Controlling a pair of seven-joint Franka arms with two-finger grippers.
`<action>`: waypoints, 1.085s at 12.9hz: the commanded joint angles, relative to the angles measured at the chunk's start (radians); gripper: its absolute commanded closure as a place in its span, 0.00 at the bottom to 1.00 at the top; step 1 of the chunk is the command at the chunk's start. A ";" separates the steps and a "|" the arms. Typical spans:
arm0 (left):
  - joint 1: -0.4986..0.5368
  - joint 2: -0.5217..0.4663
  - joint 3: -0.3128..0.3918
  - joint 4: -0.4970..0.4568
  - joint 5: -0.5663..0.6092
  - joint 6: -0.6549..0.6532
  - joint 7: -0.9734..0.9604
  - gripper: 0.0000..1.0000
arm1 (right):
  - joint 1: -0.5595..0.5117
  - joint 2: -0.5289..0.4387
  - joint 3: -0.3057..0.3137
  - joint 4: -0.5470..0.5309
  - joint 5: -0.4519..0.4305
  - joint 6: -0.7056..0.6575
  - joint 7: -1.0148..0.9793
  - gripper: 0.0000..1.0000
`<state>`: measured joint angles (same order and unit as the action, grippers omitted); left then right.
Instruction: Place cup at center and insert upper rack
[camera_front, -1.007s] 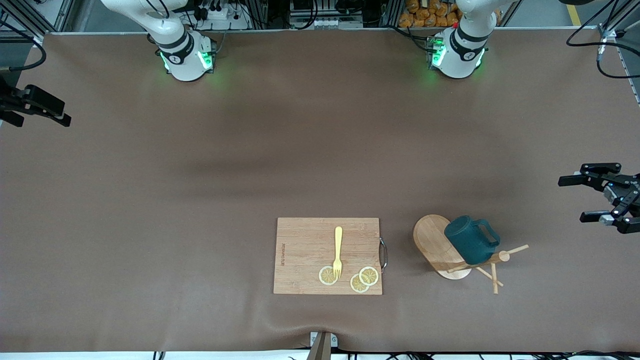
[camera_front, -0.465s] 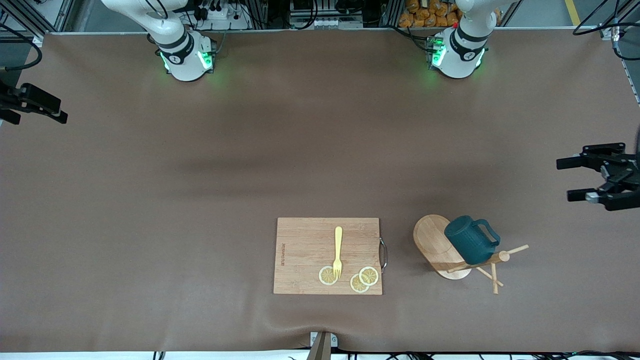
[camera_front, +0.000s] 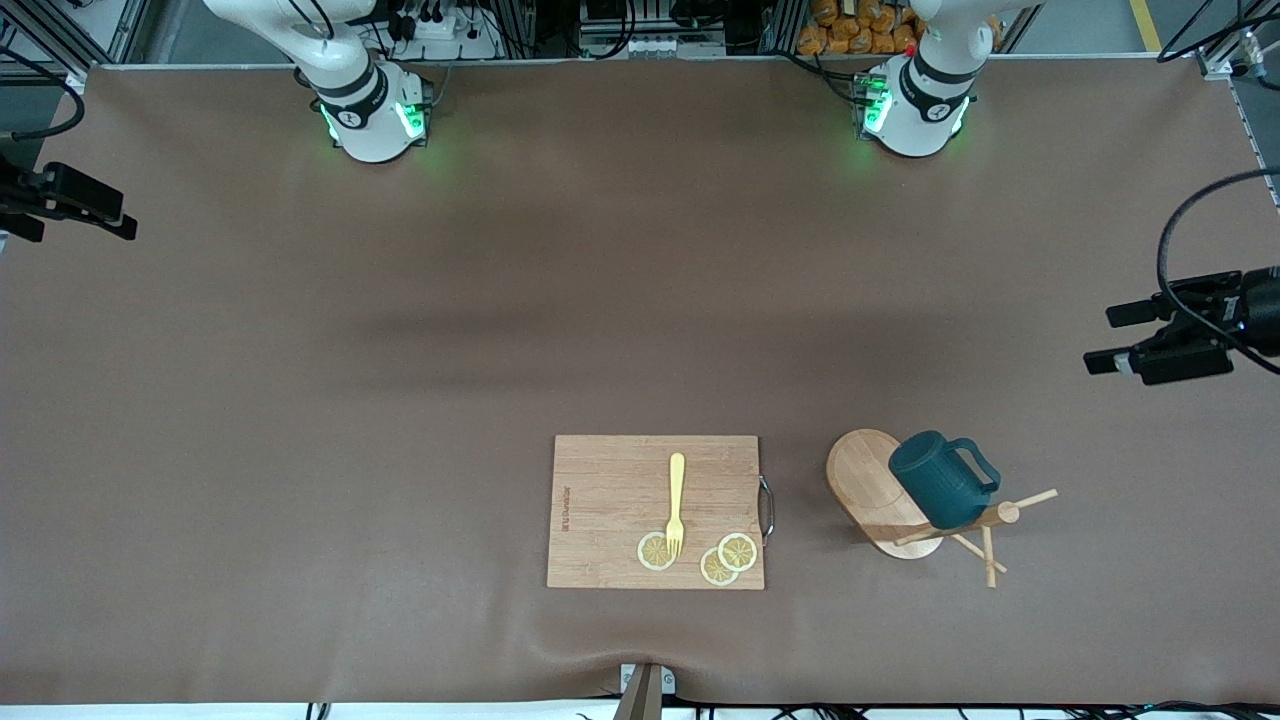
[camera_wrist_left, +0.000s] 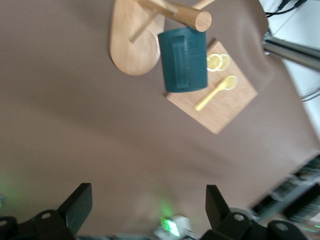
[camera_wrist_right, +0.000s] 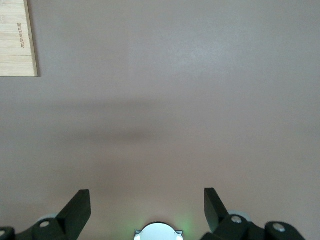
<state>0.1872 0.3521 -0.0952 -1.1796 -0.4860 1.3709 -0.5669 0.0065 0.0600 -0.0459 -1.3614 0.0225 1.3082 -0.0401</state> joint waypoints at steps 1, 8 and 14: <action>-0.124 -0.096 0.066 -0.063 0.157 0.004 0.074 0.00 | -0.074 -0.011 0.072 -0.012 -0.007 -0.004 -0.012 0.00; -0.150 -0.379 0.061 -0.420 0.431 0.173 0.352 0.00 | -0.074 -0.009 0.072 -0.005 -0.007 -0.003 -0.014 0.00; -0.147 -0.439 0.069 -0.454 0.434 0.203 0.464 0.00 | -0.074 -0.009 0.072 -0.004 -0.007 -0.001 -0.015 0.00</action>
<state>0.0448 -0.0376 -0.0323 -1.5882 -0.0757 1.5338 -0.1433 -0.0407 0.0600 0.0025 -1.3617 0.0225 1.3082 -0.0445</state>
